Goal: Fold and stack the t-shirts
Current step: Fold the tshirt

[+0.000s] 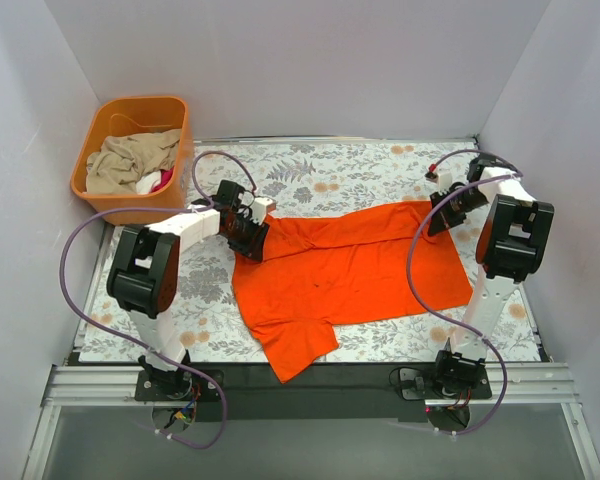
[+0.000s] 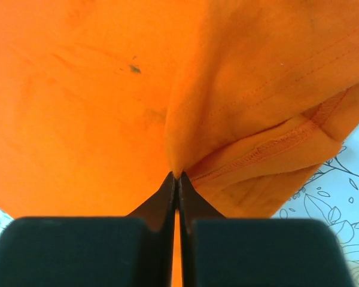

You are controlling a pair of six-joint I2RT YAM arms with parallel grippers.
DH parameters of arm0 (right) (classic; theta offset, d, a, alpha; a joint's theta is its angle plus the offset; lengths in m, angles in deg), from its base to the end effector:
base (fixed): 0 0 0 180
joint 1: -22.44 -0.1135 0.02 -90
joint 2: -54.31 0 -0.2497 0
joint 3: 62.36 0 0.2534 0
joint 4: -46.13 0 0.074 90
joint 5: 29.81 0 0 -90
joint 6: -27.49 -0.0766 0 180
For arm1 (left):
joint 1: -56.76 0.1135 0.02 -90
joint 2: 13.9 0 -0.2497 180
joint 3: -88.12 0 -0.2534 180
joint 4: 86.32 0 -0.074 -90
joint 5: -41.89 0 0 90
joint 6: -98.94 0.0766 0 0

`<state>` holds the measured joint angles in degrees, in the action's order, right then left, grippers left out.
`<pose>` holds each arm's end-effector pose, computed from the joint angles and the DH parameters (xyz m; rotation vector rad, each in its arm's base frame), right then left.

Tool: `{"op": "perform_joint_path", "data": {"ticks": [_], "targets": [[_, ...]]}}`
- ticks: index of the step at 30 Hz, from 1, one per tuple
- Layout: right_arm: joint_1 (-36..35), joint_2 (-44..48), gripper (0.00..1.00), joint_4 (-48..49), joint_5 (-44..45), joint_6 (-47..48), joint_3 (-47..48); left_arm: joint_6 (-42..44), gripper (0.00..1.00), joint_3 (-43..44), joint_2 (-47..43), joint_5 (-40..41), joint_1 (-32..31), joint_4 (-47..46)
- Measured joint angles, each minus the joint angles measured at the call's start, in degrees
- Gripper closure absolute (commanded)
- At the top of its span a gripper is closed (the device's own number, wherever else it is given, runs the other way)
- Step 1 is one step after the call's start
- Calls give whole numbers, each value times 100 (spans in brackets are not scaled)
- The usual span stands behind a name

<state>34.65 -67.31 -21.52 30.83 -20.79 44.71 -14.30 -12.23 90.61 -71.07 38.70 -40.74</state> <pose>0.4138 -0.0511 0.1230 -0.7444 2.6345 0.5545 0.3338 -0.1403 0.1125 -0.0294 2.8789 -0.7217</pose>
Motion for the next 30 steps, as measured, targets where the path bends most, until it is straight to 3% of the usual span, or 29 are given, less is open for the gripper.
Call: {"op": "perform_joint_path", "data": {"ticks": [6, 17, 25, 30], "targets": [[7, -7, 99, -188, -116, 52, 256, -59, 99, 28, 26, 7, -11, -2], [195, -9, 99, -264, -223, 55, 1204, -81, 100, 273, -188, 13, 46, 22], [208, -219, 99, -289, -256, 85, 2321, -55, 100, 962, -310, 44, 271, -33], [208, -181, 99, -227, -232, 533, 2218, 101, 100, 1043, -730, 20, 308, 17]]}}
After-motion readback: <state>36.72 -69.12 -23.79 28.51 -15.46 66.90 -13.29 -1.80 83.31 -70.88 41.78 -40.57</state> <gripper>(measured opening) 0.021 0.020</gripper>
